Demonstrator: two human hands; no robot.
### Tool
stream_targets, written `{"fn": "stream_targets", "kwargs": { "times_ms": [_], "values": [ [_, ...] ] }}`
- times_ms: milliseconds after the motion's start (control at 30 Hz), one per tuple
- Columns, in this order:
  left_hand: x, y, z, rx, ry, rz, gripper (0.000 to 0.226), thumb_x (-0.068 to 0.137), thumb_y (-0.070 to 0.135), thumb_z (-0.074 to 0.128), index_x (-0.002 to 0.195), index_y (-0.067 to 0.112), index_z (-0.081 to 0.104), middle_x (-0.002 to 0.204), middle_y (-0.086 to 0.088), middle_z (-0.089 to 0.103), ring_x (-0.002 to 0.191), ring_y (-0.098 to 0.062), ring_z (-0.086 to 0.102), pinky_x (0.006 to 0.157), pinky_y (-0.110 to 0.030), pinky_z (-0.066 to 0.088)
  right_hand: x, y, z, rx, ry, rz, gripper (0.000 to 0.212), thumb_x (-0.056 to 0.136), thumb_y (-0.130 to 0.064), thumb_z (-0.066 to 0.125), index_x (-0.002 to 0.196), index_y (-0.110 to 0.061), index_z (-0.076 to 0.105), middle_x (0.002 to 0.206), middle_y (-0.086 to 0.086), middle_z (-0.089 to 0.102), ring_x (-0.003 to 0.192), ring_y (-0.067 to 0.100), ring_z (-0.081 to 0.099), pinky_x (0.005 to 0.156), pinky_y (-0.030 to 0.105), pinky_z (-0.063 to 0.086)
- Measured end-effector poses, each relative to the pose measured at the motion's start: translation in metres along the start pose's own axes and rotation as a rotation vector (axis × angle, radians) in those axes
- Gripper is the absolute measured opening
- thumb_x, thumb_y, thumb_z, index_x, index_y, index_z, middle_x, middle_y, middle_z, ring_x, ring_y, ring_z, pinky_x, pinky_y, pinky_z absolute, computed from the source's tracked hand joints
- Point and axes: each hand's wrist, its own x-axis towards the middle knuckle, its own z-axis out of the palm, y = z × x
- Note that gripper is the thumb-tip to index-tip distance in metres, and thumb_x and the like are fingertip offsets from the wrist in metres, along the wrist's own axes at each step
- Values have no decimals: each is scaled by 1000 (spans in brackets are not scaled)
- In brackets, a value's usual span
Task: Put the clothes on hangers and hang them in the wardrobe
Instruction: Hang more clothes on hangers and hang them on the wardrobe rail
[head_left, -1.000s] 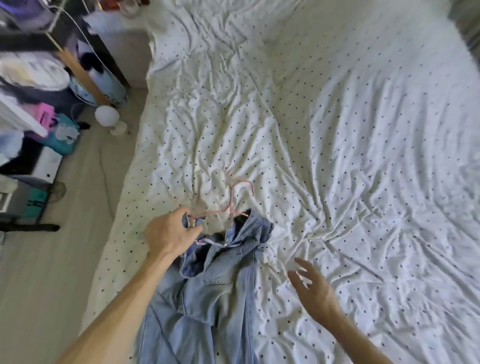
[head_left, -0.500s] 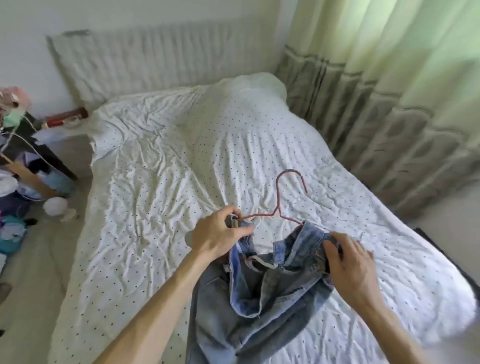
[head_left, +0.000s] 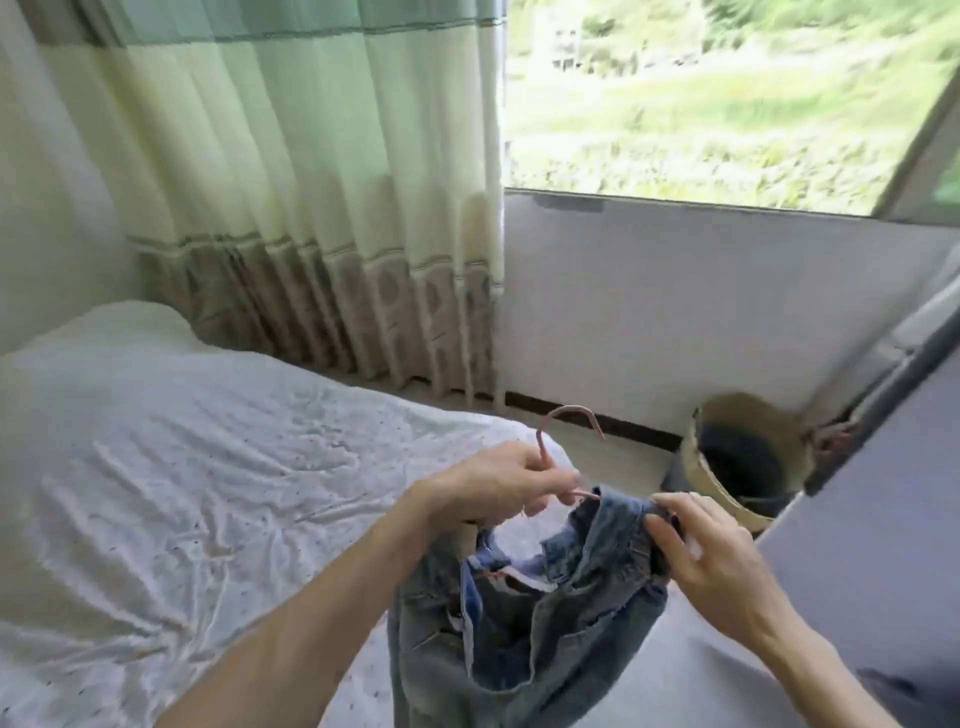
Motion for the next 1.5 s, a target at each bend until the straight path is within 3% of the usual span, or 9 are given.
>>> {"fn": "stream_targets", "kwargs": {
  "times_ms": [200, 400, 500, 633, 767, 1000, 1200, 1300, 1500],
  "values": [
    [68, 114, 90, -31, -284, 94, 27, 95, 37, 65, 99, 11, 73, 54, 9, 41, 43, -8, 28, 40, -22, 23, -62, 72, -98, -62, 332, 198, 29, 96, -46, 48, 105, -27, 67, 98, -15, 64, 90, 11, 60, 84, 47, 51],
    [104, 196, 172, -47, -667, 93, 22, 93, 26, 69, 79, 13, 59, 60, 4, 41, 44, -9, 21, 39, -20, 17, -126, 107, -173, -296, 569, 392, 31, 96, -44, 48, 105, -21, 67, 87, -23, 53, 82, 8, 49, 84, 38, 44],
    [116, 221, 202, -127, -868, 84, 16, 95, 20, 65, 87, 8, 60, 66, 4, 49, 46, -8, 21, 43, -20, 16, -145, 116, -197, -338, 665, 498, 24, 96, -36, 54, 107, -21, 70, 100, -12, 62, 95, 11, 54, 94, 28, 41],
    [128, 241, 241, -227, -965, 69, 12, 100, 11, 55, 110, 6, 52, 72, 2, 51, 50, -7, 27, 53, -22, 18, -159, 114, -219, -373, 844, 738, 13, 94, -19, 65, 103, -26, 70, 100, -24, 58, 100, -2, 51, 95, 23, 40],
    [145, 254, 270, -356, -857, 69, 27, 98, 3, 51, 118, 21, 52, 61, 3, 50, 53, -11, 45, 54, -23, 27, -156, 89, -216, -137, 742, 984, 7, 92, -40, 64, 98, -36, 66, 94, -19, 68, 87, -5, 63, 82, 24, 50],
    [165, 305, 299, -592, -868, -1, 17, 101, 10, 46, 95, 15, 61, 80, -1, 49, 81, -17, 52, 50, -15, 46, -117, 65, -195, -117, 364, 1179, 65, 69, -96, 28, 98, -42, 51, 86, -20, 66, 82, 2, 61, 74, 25, 49],
    [180, 363, 315, -582, -873, -20, 13, 99, 21, 58, 112, 17, 57, 96, -7, 53, 96, -24, 56, 89, -31, 43, -91, 57, -235, -308, 551, 1298, 51, 83, -74, 49, 95, -24, 43, 80, -8, 58, 82, 21, 58, 69, 36, 45],
    [191, 379, 321, -533, -903, -12, 20, 97, 27, 61, 115, 20, 59, 97, -6, 53, 94, -24, 59, 87, -35, 41, -94, 61, -255, -391, 418, 1336, 44, 86, -67, 47, 82, -23, 43, 77, -4, 59, 76, 21, 57, 63, 35, 43],
    [207, 399, 327, -504, -1068, 27, 34, 95, 34, 64, 127, 24, 57, 109, -10, 45, 96, -24, 45, 75, -29, 43, -89, 62, -286, 161, 407, 1245, 19, 91, -29, 64, 83, -18, 51, 75, 1, 58, 48, 8, 54, 43, 23, 37]
  ]
}}
